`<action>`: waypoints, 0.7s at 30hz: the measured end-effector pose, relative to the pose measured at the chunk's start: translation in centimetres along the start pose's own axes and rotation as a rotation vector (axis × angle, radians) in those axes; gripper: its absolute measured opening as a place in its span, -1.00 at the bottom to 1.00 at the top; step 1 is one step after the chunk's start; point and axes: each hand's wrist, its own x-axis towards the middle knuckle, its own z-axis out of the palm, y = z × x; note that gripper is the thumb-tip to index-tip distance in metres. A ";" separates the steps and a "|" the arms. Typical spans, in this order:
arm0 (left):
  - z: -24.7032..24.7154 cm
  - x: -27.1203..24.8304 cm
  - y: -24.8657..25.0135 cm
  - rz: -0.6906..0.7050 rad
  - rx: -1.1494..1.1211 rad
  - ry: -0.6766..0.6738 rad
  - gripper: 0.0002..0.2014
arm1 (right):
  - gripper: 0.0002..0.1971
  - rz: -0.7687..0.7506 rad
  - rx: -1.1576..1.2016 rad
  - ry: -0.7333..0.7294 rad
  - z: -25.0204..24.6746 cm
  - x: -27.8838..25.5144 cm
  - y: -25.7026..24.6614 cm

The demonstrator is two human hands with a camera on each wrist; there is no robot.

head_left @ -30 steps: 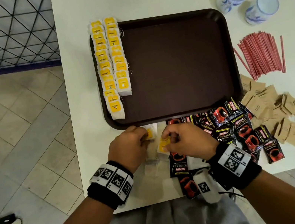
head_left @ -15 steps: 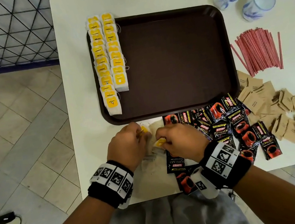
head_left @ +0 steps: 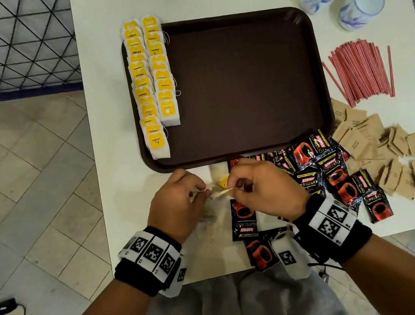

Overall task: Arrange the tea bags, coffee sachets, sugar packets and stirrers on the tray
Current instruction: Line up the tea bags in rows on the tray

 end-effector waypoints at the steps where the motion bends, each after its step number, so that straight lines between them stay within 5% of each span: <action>1: -0.6 0.2 0.4 -0.023 -0.050 -0.008 -0.89 | -0.91 0.000 0.016 0.011 -0.3 -0.1 -0.1; 7: -5.5 4.0 1.7 -0.085 -0.214 -0.044 -0.87 | -0.93 0.060 0.130 0.070 -1.7 0.8 -0.6; 16: -9.0 11.8 0.5 -0.037 0.176 -0.160 -0.92 | -0.81 0.114 0.184 0.158 -2.4 3.4 -1.6; 21: -8.2 13.8 -0.2 -0.044 0.200 -0.238 -0.89 | -0.83 0.131 0.185 0.148 -2.1 5.4 -1.4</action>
